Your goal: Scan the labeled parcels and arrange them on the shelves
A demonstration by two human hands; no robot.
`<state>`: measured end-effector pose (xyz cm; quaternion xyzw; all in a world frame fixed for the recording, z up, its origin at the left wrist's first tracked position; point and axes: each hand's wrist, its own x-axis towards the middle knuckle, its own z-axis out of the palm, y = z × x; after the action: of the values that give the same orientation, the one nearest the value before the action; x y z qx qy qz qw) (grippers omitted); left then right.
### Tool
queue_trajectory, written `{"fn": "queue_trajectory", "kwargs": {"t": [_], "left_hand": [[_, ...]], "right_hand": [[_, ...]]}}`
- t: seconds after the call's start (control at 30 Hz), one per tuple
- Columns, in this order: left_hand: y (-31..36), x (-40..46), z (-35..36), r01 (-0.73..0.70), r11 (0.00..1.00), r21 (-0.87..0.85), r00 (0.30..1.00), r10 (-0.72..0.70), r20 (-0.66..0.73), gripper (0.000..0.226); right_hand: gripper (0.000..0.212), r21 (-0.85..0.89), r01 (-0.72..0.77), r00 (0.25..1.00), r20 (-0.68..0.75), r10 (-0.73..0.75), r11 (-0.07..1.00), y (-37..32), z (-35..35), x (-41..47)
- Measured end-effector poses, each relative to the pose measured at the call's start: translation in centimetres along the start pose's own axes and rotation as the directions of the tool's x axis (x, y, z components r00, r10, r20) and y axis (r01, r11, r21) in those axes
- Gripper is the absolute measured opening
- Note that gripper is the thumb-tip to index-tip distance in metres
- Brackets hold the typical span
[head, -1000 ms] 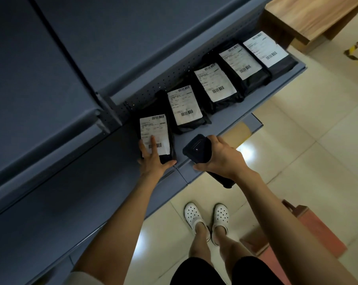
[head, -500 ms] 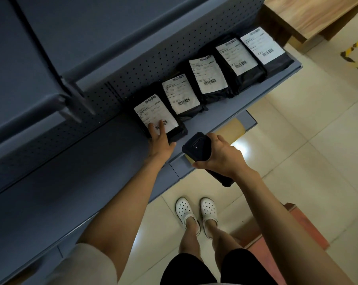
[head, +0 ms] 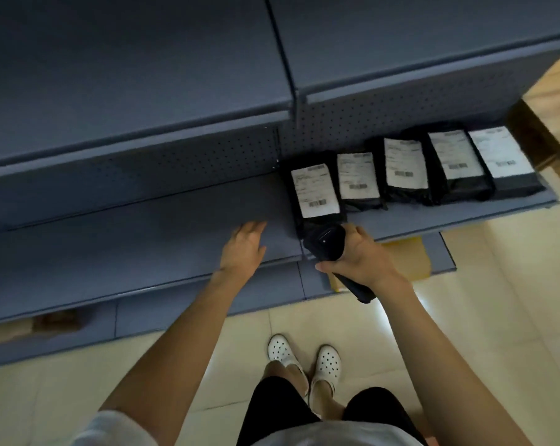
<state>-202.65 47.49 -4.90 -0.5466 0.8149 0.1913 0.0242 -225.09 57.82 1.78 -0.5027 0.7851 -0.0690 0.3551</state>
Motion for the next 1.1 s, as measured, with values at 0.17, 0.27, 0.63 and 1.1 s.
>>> {"fn": "queue_trajectory", "kwargs": {"t": [0.17,0.27,0.63,1.1], "left_hand": [[-6.4,-7.8,-2.4,0.180,0.983,-0.024,0.976,-0.182,-0.121,0.053],[-11.2,-13.5,-3.4,0.283,0.954,-0.100,0.932,-0.298,-0.207,0.051],[-29.2,-36.9,-6.2,0.688,0.692,-0.217,0.632,-0.719,-0.288,0.053],[-53.4,-61.9,-8.9,0.861,0.396,-0.318,0.300,-0.902,-0.312,0.052]], "right_hand": [[0.093,-0.066,0.187,0.979,0.093,-0.181,0.980,-6.5,2.2,-1.2],[0.092,-0.116,0.316,0.939,0.178,-0.294,0.941,-11.8,4.6,-2.4],[0.096,-0.212,0.719,0.667,0.480,-0.571,0.661,-34.5,20.8,-12.1],[0.089,-0.114,0.912,0.368,0.651,-0.663,0.394,-60.9,44.1,-27.3]]}}
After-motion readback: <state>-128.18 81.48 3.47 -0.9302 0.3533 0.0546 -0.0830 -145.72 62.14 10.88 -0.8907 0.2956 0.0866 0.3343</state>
